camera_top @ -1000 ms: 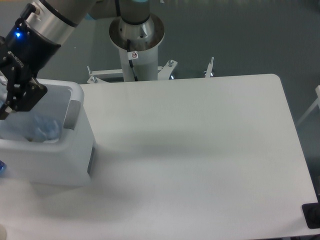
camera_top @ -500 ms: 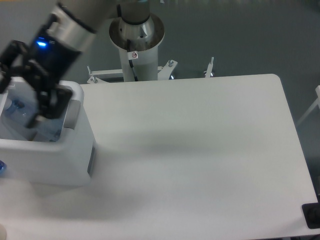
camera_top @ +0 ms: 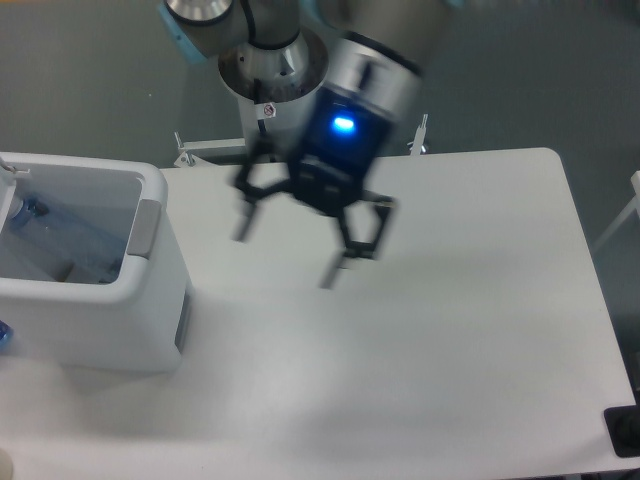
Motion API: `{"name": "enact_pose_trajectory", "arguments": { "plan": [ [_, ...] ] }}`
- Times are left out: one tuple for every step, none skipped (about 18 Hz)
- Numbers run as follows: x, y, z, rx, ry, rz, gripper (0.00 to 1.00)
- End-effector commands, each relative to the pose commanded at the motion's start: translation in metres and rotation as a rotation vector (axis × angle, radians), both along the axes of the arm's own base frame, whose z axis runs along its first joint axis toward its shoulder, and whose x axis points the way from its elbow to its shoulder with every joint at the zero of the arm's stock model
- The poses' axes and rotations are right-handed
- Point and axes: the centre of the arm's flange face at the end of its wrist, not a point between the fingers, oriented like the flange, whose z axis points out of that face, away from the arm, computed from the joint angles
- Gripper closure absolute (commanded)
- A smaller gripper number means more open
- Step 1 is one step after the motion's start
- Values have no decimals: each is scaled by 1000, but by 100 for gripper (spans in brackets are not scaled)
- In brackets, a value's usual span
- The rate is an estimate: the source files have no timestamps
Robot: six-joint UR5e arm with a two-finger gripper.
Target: Place the trash in the trash can
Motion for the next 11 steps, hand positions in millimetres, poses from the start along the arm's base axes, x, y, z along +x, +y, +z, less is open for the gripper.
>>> {"name": "enact_pose_trajectory", "arguments": {
  "plan": [
    [-13, -7, -9, -15, 31, -6, 0],
    [-25, -14, -21, -40, 62, -14, 0],
    [-33, -16, -34, -82, 90, -20, 0],
    [-41, -18, -47, -139, 120, -21, 0],
    [-51, -23, -64, -242, 179, -26, 0],
    [-58, -27, -75, -311, 218, -36, 0],
    [-63, -30, -86, -372, 247, -45, 0],
    [-73, -33, -104, -446, 266, -55, 0],
    [-79, -37, -114, -492, 276, -54, 0],
    [-85, -41, -118, -533, 286, -46, 0],
    [-91, -46, -124, -575, 294, -38, 0]
  ]
}}
